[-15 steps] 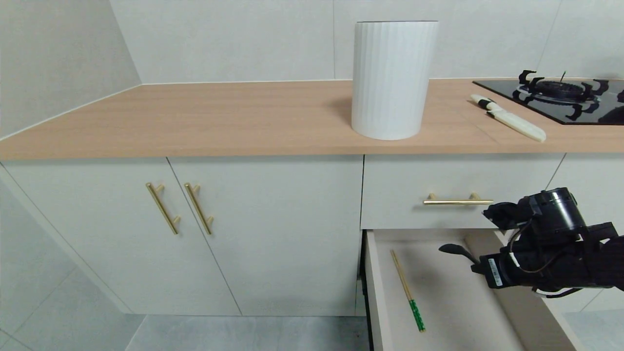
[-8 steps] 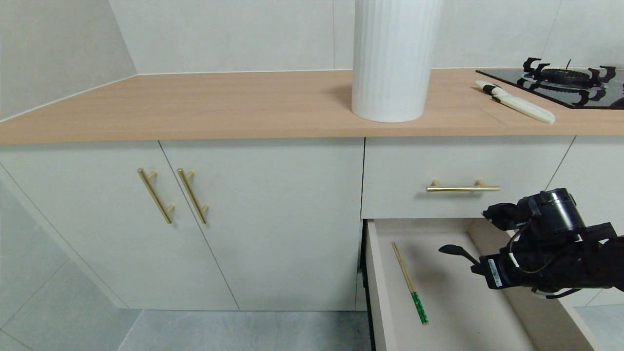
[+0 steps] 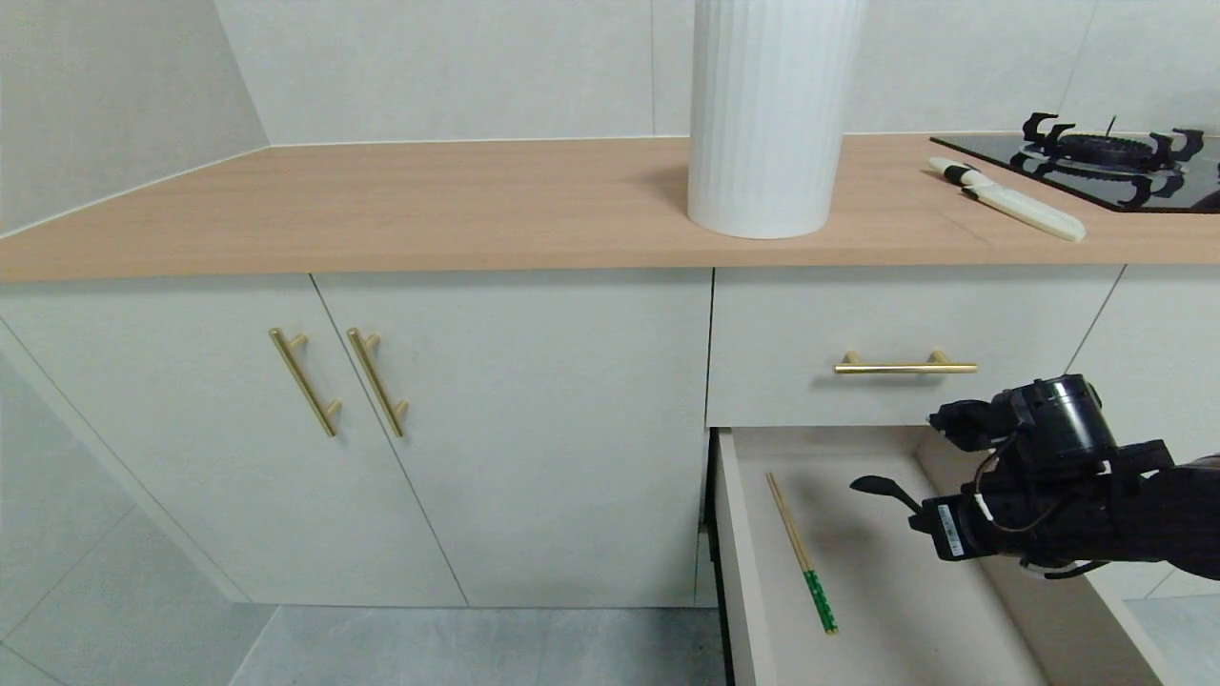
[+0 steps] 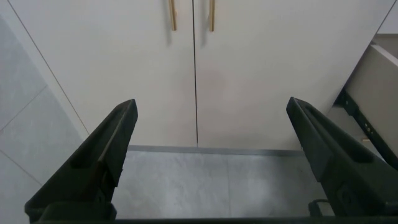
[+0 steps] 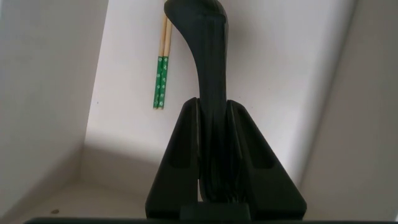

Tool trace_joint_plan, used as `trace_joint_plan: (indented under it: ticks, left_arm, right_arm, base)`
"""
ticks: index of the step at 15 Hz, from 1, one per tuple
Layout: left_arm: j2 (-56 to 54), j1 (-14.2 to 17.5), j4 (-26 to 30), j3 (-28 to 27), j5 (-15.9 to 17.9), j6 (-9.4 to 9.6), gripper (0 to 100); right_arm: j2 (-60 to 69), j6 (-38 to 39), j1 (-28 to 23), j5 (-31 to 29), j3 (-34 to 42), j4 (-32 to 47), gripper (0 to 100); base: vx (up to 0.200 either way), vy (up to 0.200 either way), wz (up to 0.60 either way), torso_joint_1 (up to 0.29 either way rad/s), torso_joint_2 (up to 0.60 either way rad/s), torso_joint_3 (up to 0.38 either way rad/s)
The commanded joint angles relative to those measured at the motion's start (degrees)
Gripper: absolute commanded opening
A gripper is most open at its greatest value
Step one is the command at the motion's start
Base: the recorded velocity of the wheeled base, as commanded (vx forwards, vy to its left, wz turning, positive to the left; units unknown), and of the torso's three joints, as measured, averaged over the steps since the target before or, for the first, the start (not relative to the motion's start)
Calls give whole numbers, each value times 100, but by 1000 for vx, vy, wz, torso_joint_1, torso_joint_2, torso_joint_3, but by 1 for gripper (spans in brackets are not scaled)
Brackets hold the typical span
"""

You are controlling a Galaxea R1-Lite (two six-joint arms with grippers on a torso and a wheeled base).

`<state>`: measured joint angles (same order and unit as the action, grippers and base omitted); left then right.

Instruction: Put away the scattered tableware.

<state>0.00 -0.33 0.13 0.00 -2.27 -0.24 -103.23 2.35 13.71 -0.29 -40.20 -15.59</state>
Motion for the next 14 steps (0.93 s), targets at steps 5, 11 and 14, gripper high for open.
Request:
trace_joint_plan:
  ticks: [5, 11, 14]
  left_arm:
    - [0, -2, -5, 0, -2, -2, 100]
    - [0, -2, -5, 0, -2, -2, 100]
    - [0, 7, -5, 0, -2, -2, 100]
  right_arm:
    - [-1560, 143, 527, -1272, 92, -1148, 0]
    - [-2817, 301, 553, -1957, 144, -2827, 0]
    - [-2861, 327, 553, -1957, 118, -2835, 0]
  base:
    - [0, 0, 0, 0, 0, 0]
    - [0, 0, 0, 0, 0, 0]
    - [0, 0, 0, 0, 0, 0]
